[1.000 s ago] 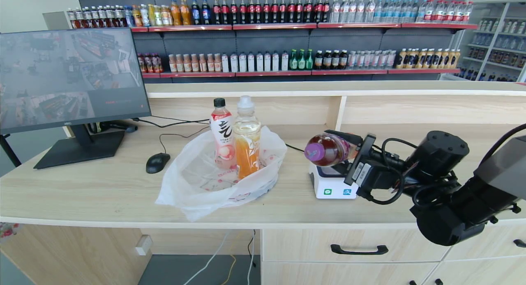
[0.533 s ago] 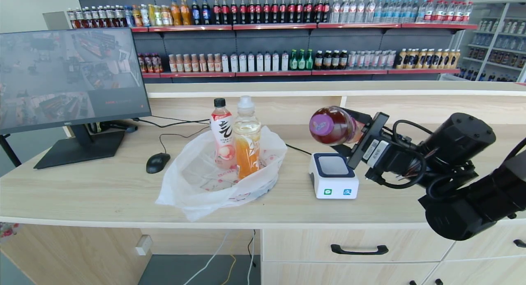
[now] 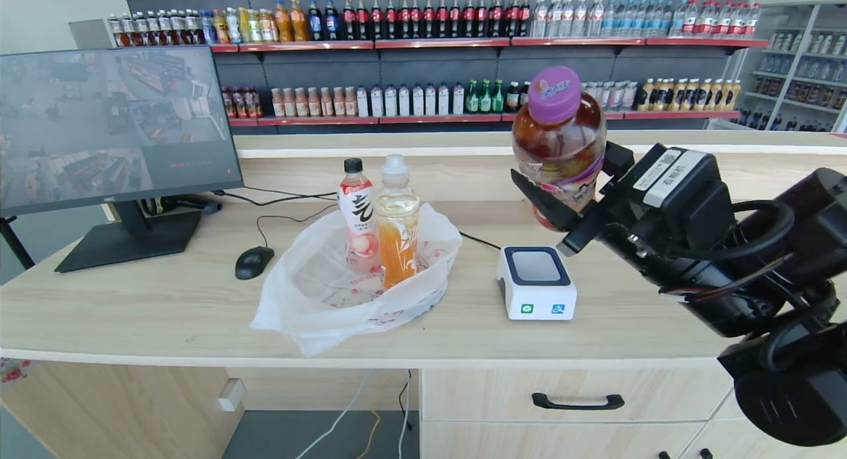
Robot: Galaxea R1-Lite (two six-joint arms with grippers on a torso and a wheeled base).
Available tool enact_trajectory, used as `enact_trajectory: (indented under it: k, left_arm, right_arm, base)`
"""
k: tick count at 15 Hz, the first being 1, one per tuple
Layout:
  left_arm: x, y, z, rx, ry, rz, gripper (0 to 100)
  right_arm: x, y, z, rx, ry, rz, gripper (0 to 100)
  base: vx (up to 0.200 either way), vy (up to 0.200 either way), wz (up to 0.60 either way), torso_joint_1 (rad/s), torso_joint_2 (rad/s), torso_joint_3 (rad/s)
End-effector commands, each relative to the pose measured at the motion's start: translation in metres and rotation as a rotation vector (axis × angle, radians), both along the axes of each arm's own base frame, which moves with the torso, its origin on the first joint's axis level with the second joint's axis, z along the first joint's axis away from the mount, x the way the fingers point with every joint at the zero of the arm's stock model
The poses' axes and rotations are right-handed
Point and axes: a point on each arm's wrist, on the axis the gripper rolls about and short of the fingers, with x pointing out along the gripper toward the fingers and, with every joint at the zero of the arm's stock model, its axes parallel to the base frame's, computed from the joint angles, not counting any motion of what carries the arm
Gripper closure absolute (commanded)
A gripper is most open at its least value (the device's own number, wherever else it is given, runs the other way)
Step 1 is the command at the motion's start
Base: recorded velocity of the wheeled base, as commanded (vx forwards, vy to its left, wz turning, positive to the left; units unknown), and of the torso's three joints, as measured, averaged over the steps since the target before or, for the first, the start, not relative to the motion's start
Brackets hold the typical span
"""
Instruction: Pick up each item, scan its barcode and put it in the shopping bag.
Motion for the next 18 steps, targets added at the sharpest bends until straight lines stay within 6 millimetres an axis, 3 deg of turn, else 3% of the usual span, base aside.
enact_trajectory:
  k: [1,6,8,18]
  left_arm:
    - [0.0,0.0,0.0,-0.001,0.0,0.0,0]
    - [0.0,0.0,0.0,-0.001,0.0,0.0,0]
    - [0.0,0.0,0.0,-0.001,0.0,0.0,0]
    - [0.0,0.0,0.0,-0.001,0.0,0.0,0]
  right_arm:
    - [-0.014,-0.005,-0.001,0.071,0.08,-0.004,100]
    - [-0.024,-0.009,-0.021,0.388,0.425,-0.016,100]
    - [-0.018,-0.008,-0.029,0.544,0.536,-0.045,100]
    - [-0.017,-0.008,-0.044,0.542,0.601,-0.067,100]
  base:
    - [0.0,0.0,0.0,0.0,0.0,0.0]
    - [0.0,0.0,0.0,0.0,0.0,0.0]
    - [0.0,0.0,0.0,0.0,0.0,0.0]
    - [-0.02,0.0,0.0,-0.001,0.0,0.0]
